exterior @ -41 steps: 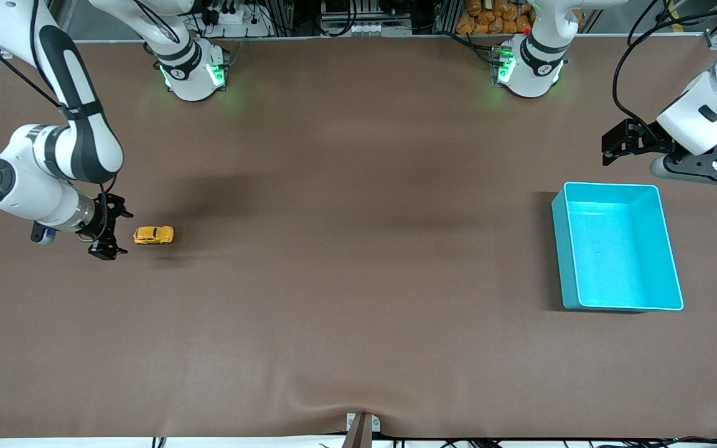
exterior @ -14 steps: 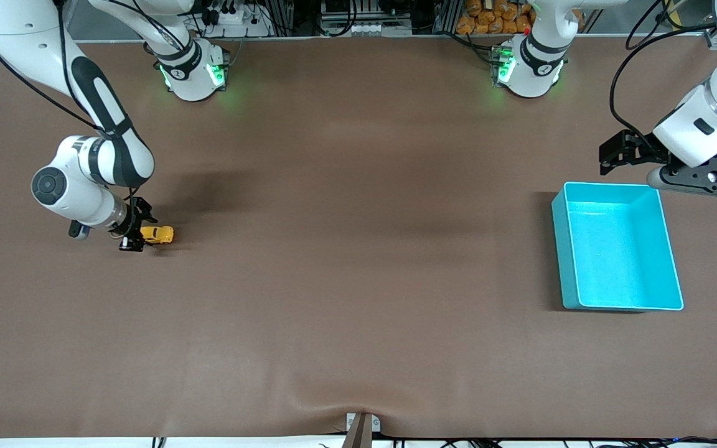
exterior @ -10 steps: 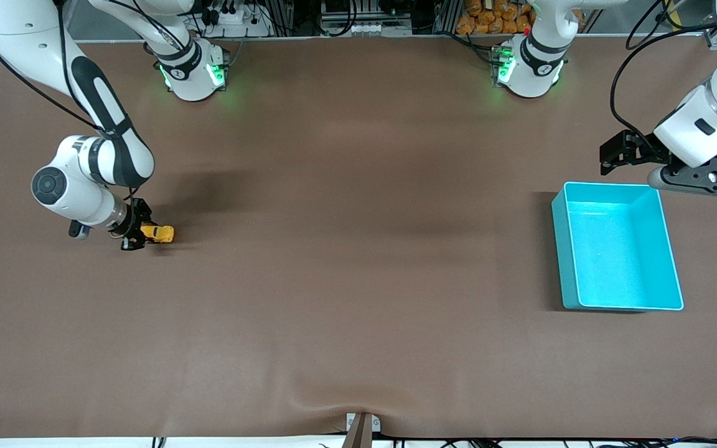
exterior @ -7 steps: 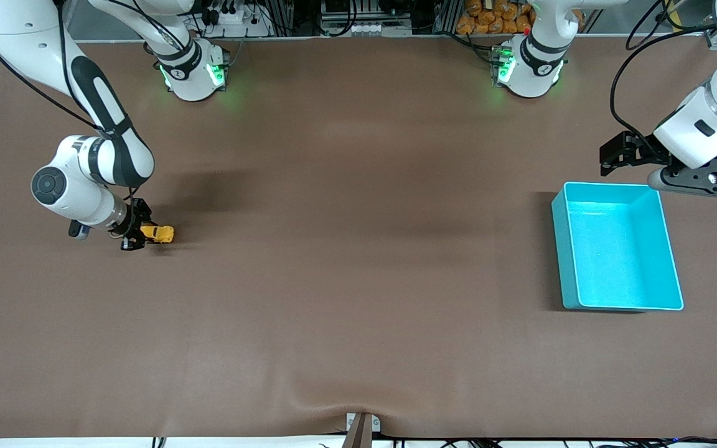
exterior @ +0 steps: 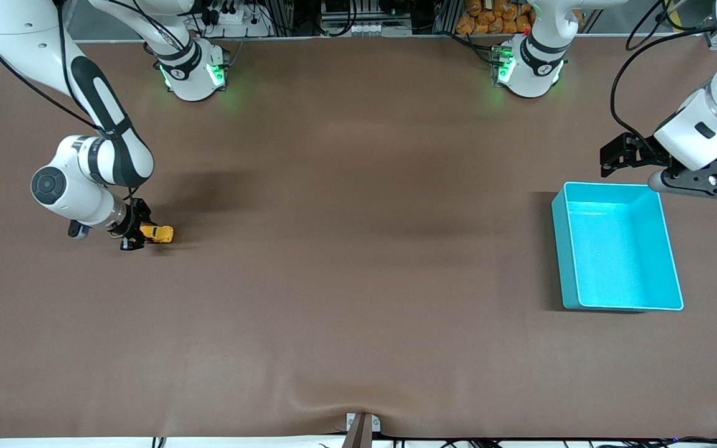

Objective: Wind and store yellow beetle car
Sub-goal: 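Close the right gripper on the car while the left gripper approaches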

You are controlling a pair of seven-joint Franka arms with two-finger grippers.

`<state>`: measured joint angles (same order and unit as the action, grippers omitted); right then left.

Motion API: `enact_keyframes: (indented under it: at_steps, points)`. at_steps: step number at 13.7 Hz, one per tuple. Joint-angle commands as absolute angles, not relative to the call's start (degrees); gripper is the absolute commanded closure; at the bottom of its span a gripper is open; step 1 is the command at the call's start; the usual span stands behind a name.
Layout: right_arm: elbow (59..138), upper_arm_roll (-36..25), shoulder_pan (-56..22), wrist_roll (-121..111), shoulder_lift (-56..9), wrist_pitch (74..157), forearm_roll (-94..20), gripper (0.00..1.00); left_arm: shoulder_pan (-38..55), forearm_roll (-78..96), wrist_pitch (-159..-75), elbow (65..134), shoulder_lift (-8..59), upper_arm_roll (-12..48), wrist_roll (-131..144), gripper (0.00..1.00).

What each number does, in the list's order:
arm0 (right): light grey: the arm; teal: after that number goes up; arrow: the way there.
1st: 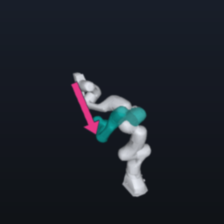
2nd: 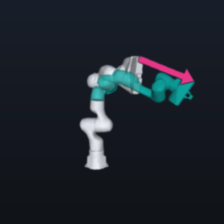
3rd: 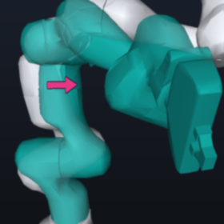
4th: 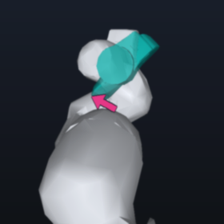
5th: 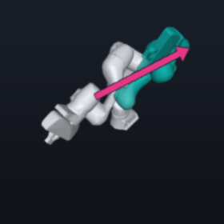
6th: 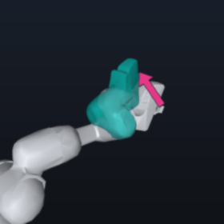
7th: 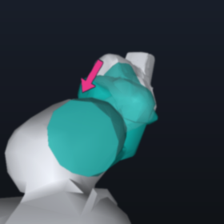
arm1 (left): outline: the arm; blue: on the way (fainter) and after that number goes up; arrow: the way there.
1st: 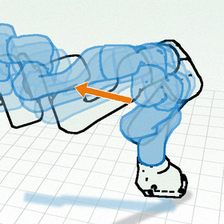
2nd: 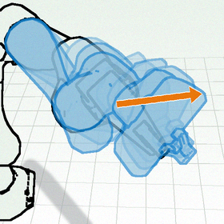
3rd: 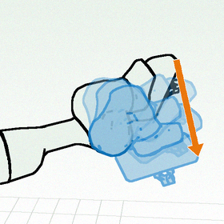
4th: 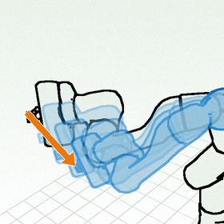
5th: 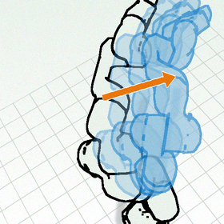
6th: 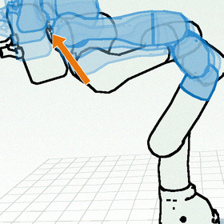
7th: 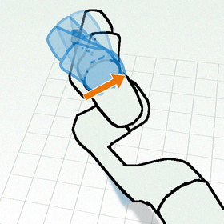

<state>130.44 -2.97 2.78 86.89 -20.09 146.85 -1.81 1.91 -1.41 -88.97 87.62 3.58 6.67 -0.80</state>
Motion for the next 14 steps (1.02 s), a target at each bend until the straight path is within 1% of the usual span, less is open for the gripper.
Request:
enact_keyframes:
  at_steps: [1, 4, 6, 13, 14]
  points:
    - [130.3, -2.9, 4.5, 86.8, -21.4, 146.9, -0.1, 0.79, 1.5, -0.9, -89.9, 87.5, 3.5, 6.9, -1.4, 0.00]
    - [129.7, -2.9, 5.8, 86.0, -22.2, 147.0, 0.5, 0.80, 1.8, -0.7, -92.0, 87.5, 4.2, 6.9, -1.3, 0.00]
    - [129.3, -2.9, 6.6, 85.8, -22.6, 147.0, 1.0, 0.82, 2.6, -0.8, -92.3, 87.5, 4.3, 7.0, -1.1, 0.00]
    - [127.8, -2.9, 10.2, 81.8, -24.4, 147.7, 2.7, 0.84, 2.7, 0.6, -93.6, 87.4, 5.7, 7.1, -1.2, 0.00]
    - [127.6, -2.9, 10.8, 81.8, -24.6, 147.7, 3.5, 0.86, 2.8, 0.6, -93.6, 87.4, 5.6, 7.1, -1.1, 0.00]
